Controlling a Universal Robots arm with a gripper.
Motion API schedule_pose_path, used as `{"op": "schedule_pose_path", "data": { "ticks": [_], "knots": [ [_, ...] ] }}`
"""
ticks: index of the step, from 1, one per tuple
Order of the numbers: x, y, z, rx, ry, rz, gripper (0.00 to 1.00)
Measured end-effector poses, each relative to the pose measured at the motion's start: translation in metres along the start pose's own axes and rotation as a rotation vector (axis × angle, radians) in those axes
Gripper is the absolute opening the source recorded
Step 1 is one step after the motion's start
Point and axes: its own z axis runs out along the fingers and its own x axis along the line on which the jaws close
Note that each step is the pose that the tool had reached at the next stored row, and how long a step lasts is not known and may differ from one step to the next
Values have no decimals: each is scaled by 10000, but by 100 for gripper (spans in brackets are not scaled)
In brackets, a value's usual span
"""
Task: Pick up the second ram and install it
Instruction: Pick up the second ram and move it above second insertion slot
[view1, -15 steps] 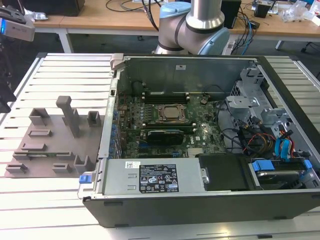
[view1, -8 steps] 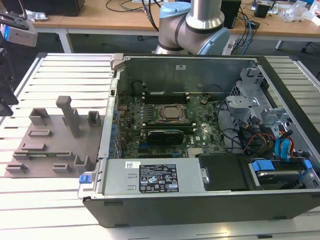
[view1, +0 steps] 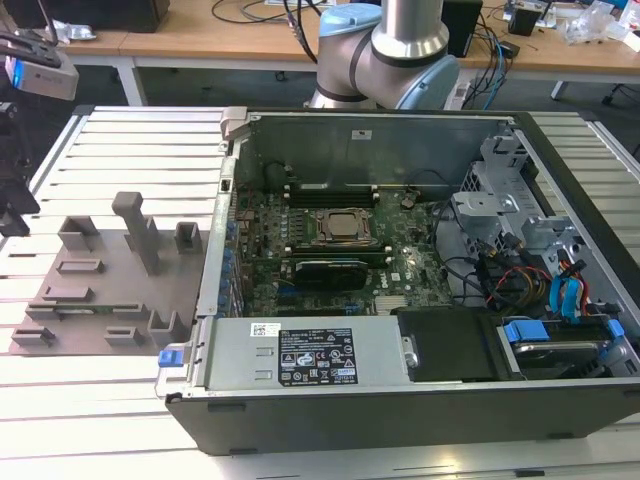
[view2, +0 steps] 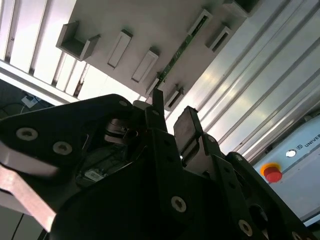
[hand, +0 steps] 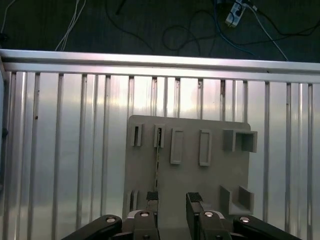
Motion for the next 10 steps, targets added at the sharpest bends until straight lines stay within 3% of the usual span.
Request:
{"op": "schedule_pose_path", "data": {
  "ticks": [10],
  "knots": [
    [2, -4, 83, 1, -1, 0, 36]
  ]
}}
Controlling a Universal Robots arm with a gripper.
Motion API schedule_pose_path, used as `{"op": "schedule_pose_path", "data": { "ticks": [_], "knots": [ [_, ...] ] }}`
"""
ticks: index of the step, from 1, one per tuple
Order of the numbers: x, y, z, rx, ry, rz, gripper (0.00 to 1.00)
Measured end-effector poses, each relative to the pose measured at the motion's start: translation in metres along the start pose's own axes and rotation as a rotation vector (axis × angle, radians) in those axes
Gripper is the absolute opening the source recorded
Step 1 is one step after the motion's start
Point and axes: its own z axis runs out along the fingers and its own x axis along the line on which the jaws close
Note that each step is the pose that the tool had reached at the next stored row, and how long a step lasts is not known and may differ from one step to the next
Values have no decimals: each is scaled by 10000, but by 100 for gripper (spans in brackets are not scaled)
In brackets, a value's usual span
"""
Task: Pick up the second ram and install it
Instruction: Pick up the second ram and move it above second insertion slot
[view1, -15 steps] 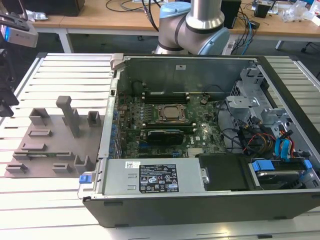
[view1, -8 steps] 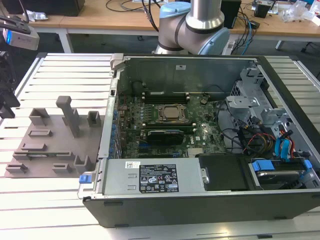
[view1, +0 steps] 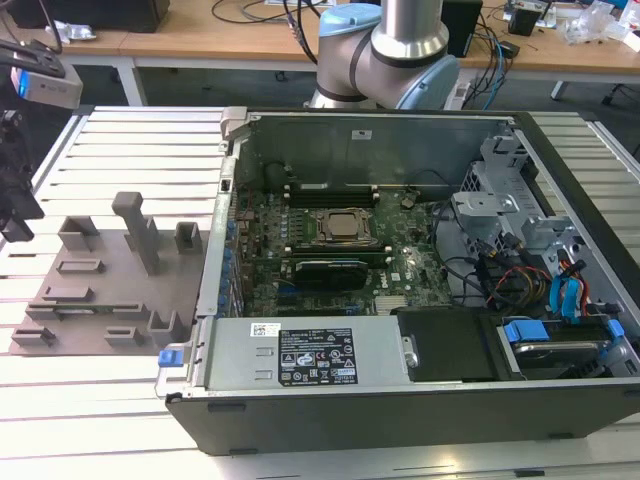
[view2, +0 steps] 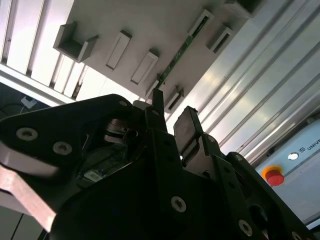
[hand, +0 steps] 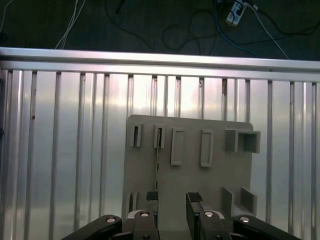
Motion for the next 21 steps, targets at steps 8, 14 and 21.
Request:
{"op": "schedule_pose_path", "data": {
  "ticks": [8, 14, 21],
  "knots": [
    [2, -3, 77, -1, 1, 0, 36],
    [5, -8, 199, 1, 12, 69, 36],
    [8, -14, 308, 13, 327, 1025, 36]
  ]
}}
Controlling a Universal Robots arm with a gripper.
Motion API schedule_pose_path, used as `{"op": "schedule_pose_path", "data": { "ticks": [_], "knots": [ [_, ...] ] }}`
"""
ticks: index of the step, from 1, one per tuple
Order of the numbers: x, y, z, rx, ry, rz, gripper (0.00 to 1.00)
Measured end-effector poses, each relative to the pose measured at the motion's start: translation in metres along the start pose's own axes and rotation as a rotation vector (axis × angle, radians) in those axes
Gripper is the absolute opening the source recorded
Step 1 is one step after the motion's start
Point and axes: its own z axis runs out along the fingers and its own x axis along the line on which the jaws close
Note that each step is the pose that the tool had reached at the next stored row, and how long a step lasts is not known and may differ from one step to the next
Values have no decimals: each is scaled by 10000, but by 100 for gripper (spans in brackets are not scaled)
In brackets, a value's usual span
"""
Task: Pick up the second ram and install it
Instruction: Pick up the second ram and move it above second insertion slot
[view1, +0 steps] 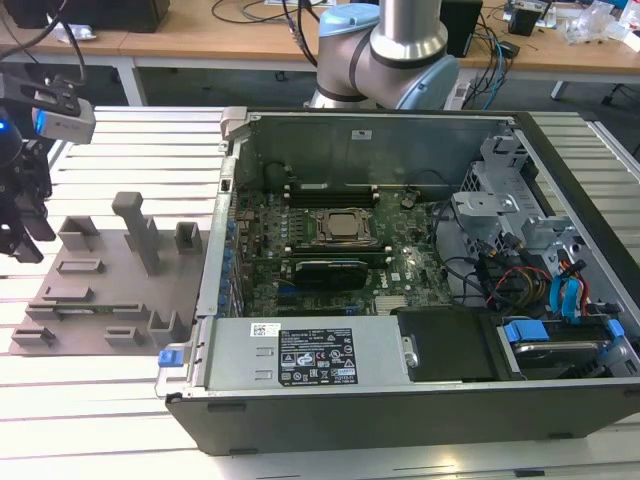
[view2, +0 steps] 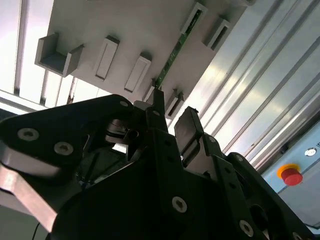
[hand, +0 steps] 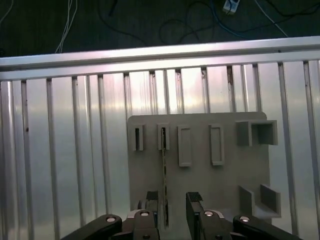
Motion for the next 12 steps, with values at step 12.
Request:
{"op": "schedule_pose_path", "data": {
  "ticks": [12],
  "knots": [
    [-4, -34, 261, 1, -1, 2, 36]
  ]
}}
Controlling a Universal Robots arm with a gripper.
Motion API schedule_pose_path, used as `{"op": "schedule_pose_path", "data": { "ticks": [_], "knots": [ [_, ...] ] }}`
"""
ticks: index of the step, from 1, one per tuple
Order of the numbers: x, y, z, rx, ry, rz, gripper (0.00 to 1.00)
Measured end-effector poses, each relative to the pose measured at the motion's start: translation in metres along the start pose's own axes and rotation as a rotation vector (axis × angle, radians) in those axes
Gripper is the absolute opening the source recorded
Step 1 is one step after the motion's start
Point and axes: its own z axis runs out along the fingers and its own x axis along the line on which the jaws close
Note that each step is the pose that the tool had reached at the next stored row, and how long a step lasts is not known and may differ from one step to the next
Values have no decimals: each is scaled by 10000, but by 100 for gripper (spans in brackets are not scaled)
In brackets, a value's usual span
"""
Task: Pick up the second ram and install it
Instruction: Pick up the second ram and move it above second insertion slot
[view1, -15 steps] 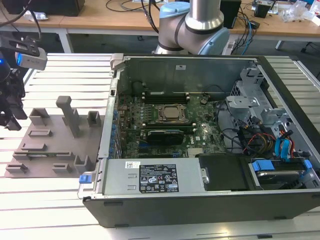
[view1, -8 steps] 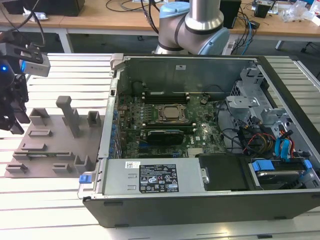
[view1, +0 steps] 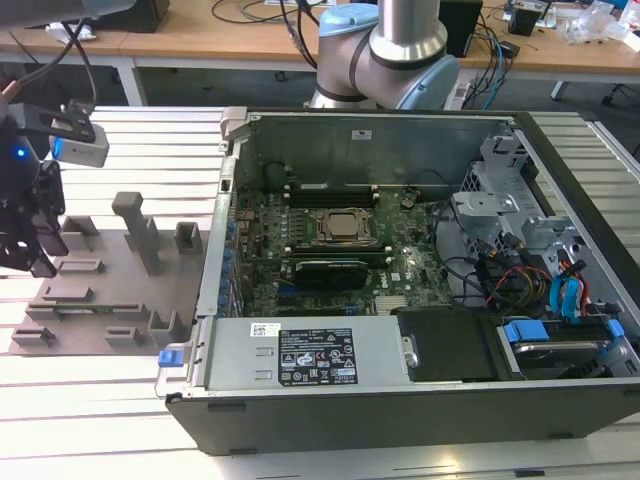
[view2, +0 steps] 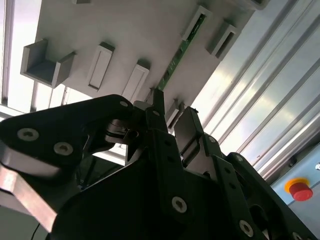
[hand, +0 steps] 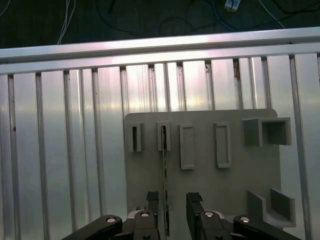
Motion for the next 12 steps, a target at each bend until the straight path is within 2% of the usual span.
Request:
{"op": "schedule_pose_path", "data": {
  "ticks": [5, 10, 12],
  "knots": [
    [0, -2, 52, 0, 1, 0, 36],
    [-2, -7, 159, 0, 0, 0, 36],
    [-2, -8, 179, 0, 0, 0, 36]
  ]
}}
